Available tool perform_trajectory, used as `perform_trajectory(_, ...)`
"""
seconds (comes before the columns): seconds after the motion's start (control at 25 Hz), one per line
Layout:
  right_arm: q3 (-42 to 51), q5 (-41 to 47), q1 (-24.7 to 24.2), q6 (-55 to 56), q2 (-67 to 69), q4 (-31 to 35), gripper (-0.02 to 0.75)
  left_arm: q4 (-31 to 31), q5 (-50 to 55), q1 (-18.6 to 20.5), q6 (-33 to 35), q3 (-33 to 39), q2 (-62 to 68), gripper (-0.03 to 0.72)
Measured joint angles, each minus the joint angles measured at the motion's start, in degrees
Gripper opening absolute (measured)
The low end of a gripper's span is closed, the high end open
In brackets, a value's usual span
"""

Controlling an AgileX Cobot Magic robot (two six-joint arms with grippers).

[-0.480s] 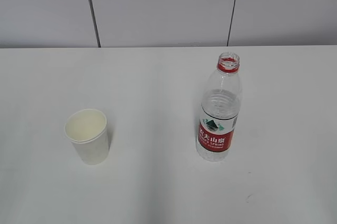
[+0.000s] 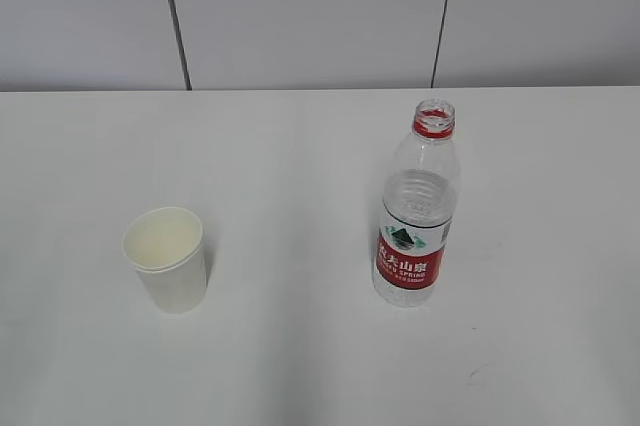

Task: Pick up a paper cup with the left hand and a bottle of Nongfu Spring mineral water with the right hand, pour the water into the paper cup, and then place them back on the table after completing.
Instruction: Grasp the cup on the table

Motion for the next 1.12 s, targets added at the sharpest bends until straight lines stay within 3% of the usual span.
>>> perform_trajectory(1.12,0.0,0.0,0.0,0.0,0.0,0.0,0.587,0.0,0.0,0.0,0.0,0.0,0.0,0.499)
